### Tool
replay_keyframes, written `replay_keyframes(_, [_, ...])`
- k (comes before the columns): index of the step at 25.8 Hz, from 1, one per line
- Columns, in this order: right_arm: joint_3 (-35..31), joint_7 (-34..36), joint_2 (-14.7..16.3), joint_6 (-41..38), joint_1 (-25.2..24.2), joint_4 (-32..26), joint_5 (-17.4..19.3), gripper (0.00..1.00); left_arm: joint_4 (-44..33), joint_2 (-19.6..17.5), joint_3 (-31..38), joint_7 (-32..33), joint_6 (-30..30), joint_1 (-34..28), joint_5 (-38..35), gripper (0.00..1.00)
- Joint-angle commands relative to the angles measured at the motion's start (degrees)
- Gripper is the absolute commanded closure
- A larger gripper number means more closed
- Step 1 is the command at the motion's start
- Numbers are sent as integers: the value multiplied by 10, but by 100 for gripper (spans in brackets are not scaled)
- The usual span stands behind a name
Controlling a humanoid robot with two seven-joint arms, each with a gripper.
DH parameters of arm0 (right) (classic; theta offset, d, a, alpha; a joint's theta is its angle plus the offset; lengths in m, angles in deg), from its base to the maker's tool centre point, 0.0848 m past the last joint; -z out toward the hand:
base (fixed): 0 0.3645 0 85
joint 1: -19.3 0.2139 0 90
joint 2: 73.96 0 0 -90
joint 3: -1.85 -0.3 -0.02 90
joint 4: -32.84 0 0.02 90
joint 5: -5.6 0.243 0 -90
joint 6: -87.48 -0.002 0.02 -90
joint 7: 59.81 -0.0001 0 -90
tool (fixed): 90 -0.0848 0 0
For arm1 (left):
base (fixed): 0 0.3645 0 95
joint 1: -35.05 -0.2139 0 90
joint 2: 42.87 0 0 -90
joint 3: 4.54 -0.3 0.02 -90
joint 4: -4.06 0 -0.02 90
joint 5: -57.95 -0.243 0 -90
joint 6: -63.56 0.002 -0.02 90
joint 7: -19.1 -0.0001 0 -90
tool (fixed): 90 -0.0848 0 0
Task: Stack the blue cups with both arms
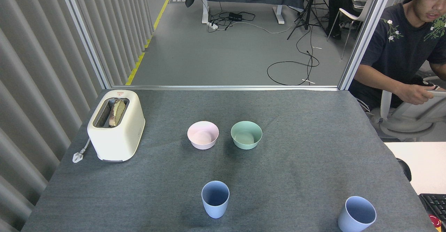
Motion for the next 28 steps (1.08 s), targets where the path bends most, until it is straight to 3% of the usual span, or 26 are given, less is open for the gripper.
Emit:
replay_keyframes(1, [-54, -20, -1, 4, 31, 38, 0, 0, 4, 3, 5, -1, 0, 4, 0, 0])
replay_keyframes(11, [-68, -62, 20, 15, 112, 87, -3, 0, 3, 3, 4, -1, 2, 3, 3, 0])
replay_keyframes(28, [-25, -80, 38, 3, 132, 89, -6, 0, 3, 4, 4, -14, 2, 4, 4, 0])
